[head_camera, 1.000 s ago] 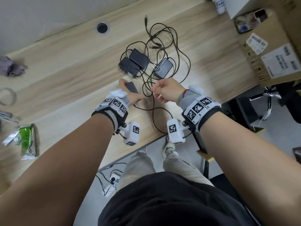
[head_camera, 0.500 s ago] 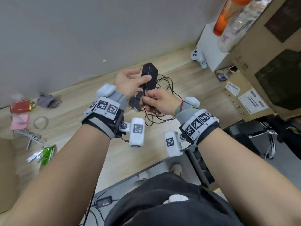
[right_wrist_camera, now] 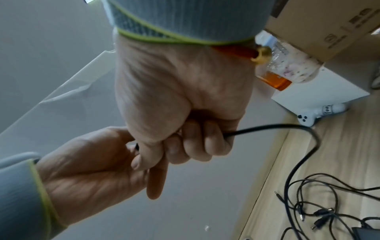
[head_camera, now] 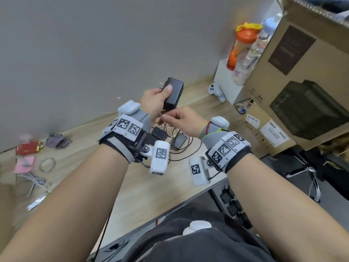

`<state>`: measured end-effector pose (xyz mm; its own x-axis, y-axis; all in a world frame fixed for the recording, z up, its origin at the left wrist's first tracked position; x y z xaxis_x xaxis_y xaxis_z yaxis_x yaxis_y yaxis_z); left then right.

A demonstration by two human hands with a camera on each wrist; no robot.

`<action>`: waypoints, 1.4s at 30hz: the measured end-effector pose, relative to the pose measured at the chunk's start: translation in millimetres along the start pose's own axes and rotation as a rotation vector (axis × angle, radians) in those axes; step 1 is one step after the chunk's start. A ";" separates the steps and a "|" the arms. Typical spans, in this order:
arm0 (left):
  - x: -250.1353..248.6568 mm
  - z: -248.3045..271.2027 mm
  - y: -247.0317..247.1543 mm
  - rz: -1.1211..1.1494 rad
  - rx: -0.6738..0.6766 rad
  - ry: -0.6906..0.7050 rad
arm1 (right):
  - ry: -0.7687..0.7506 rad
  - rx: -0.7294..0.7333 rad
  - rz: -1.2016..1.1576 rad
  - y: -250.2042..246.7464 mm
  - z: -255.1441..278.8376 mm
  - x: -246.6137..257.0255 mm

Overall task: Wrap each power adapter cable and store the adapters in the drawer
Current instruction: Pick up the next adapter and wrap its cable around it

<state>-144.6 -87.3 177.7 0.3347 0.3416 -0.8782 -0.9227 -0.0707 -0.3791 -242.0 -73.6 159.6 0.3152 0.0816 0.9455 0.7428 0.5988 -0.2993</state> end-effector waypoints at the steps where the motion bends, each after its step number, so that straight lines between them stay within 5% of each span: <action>1: -4.1 0.8 -1.0 0.010 0.016 0.010 | 0.007 -0.004 -0.024 -4.0 2.4 -4.3; 6: -18.6 7.2 -9.0 -0.277 0.110 0.113 | 0.066 -0.093 -0.117 -43.5 16.1 -21.0; 9: -13.0 14.7 0.6 -0.327 0.276 0.065 | 0.049 -0.137 -0.144 -64.9 21.6 -17.7; 17: -20.8 25.6 14.8 -0.363 0.381 0.061 | 0.083 -0.137 -0.212 -73.2 29.1 3.2; 28: -25.1 18.0 3.1 -0.116 0.096 0.057 | 0.013 -0.194 -0.253 -76.3 21.6 11.8; 35: -35.1 18.1 -23.8 -0.214 -0.051 0.093 | 0.060 -0.160 -0.153 -85.9 35.2 3.7; 42: -28.2 15.4 -37.7 -0.403 -0.104 0.108 | 0.037 -0.353 -0.129 -126.8 49.8 7.3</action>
<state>-122.2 -79.8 221.2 0.6875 0.2618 -0.6774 -0.6917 -0.0480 -0.7206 -363.3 -109.2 210.8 0.2216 -0.0091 0.9751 0.9338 0.2900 -0.2095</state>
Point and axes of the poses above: each hand's wrist, its own z-axis away from the middle knuckle, its own y-axis out of the palm, x = y × z, the point moved 9 cm from there along -z, towards the middle knuckle, and after that the axes turned 15 degrees about -z, right-handed, at the moved point
